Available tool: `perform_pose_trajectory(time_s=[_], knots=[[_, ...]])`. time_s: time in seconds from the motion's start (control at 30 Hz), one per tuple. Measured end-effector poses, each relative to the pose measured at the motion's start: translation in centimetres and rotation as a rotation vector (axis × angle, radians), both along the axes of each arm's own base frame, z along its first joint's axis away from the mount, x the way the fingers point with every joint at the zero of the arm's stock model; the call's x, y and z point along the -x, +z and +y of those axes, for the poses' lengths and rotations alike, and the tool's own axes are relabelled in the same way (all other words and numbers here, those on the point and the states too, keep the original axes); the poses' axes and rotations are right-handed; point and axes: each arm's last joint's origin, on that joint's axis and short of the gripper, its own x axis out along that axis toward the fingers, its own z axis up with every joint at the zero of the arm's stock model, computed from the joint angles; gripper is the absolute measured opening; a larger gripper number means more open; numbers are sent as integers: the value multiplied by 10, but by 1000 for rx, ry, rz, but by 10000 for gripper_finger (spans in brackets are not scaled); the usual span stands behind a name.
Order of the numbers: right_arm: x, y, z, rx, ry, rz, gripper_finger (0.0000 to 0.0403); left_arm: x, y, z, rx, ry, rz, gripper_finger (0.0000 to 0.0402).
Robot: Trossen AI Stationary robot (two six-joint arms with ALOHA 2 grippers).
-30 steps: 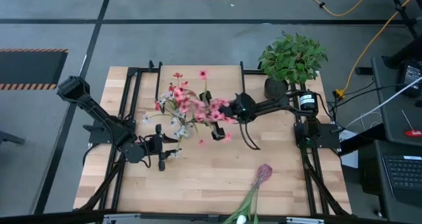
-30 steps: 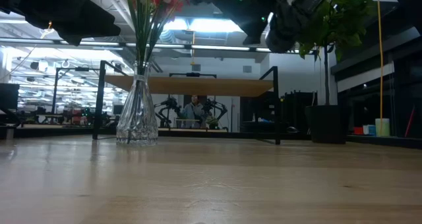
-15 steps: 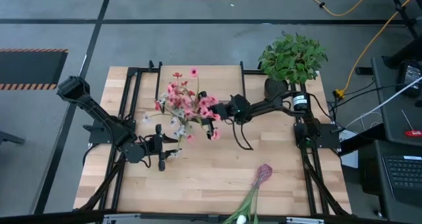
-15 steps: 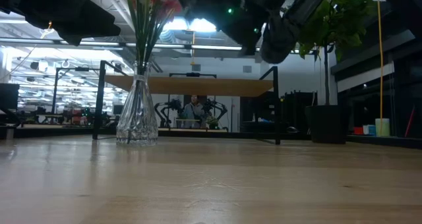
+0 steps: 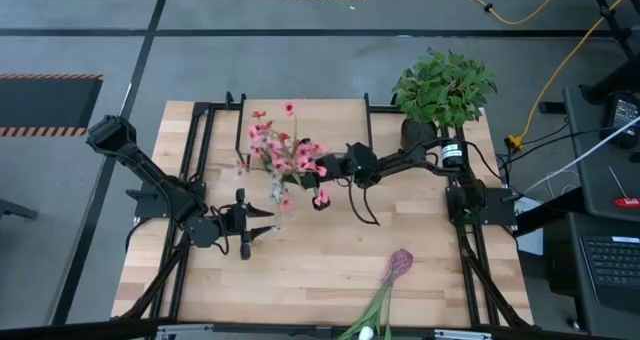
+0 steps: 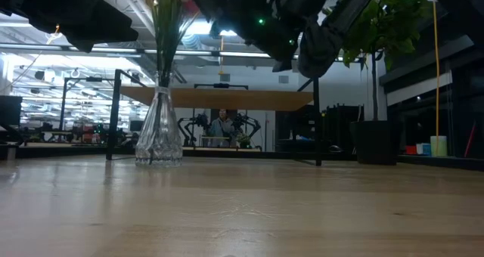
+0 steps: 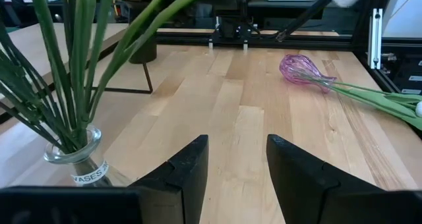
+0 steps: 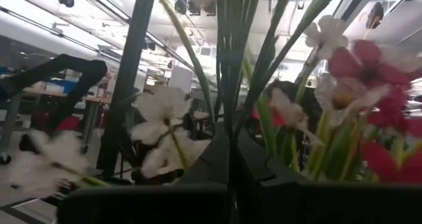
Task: Pick and place flowers into a vace then onto a shelf
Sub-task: Put the pink flowers into the transparent vase
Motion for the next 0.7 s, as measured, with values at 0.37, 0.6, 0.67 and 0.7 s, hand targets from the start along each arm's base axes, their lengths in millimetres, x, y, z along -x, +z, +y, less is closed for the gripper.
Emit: perform_pose_trajectory(time_s=[0.37, 0.6, 0.67, 0.7], knots=[[-3, -5, 4, -29, 7, 68, 0, 0, 0, 0, -1, 0, 0, 147], [0, -16, 10, -21, -43, 101, 0, 0, 0, 0, -1, 0, 0, 147], [2, -19, 14, -7, -65, 94, 0, 0, 0, 0, 0, 0, 0, 147], [3, -20, 16, -4, -67, 92, 0, 0, 0, 0, -1, 0, 0, 147]])
